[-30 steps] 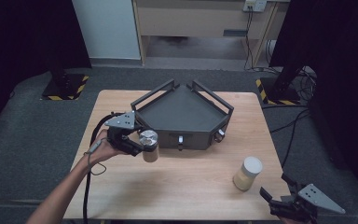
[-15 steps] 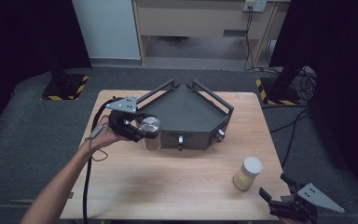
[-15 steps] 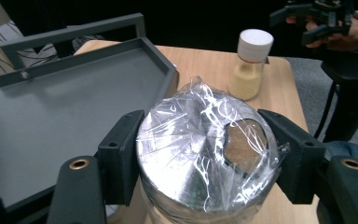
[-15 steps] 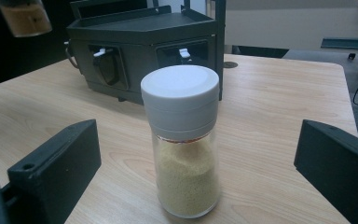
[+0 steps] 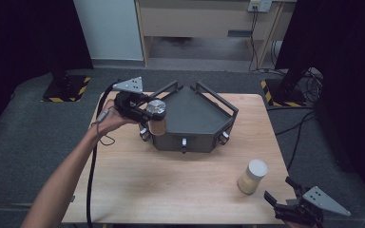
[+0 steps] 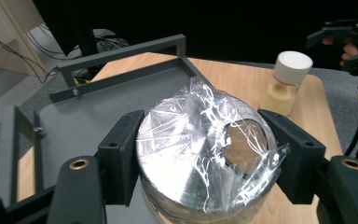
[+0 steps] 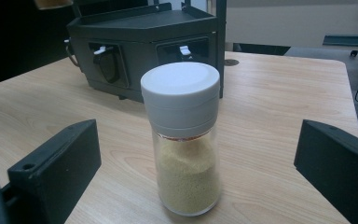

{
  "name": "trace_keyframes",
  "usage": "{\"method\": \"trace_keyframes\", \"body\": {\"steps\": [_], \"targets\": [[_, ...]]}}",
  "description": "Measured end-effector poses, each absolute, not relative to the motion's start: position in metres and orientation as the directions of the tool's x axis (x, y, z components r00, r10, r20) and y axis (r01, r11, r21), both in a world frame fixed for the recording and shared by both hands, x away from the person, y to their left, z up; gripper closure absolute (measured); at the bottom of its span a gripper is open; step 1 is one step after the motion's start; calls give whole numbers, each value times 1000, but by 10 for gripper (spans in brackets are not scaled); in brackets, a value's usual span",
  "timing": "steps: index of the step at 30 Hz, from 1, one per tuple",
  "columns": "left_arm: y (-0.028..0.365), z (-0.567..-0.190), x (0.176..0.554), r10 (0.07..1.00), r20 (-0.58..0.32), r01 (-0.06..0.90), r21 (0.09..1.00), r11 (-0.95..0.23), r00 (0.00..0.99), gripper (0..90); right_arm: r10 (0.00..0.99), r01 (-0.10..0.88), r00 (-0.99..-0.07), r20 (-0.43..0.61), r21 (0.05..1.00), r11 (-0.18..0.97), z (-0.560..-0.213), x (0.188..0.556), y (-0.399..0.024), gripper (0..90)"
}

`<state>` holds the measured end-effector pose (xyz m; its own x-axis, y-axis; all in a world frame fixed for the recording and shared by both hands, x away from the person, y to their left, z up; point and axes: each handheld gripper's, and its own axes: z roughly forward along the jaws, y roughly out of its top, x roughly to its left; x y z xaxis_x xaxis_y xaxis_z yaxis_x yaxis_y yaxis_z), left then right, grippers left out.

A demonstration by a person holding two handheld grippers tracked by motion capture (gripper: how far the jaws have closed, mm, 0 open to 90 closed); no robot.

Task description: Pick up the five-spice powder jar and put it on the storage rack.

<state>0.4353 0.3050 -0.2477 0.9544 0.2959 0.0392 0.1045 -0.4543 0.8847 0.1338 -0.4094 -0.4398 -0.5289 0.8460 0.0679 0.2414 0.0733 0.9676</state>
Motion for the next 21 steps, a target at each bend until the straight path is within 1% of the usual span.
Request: {"method": "trace_keyframes", "body": {"steps": [5,9,15,21], "targets": [[300,-246,441,315,46,108,886,-452,948,336,845,241,-531,69,968,72,-440,134,-410,10],[295,-247,446,348,48,125,881,-457,936,336,845,239,-531,68,968,72,-440,134,-410,10],[289,-252,454,416,43,163,879,-448,908,335,844,240,-532,69,968,72,-440,134,-410,10],[282,-260,460,478,62,177,881,-439,876,336,845,239,-531,69,968,71,-440,134,-410,10]]}}
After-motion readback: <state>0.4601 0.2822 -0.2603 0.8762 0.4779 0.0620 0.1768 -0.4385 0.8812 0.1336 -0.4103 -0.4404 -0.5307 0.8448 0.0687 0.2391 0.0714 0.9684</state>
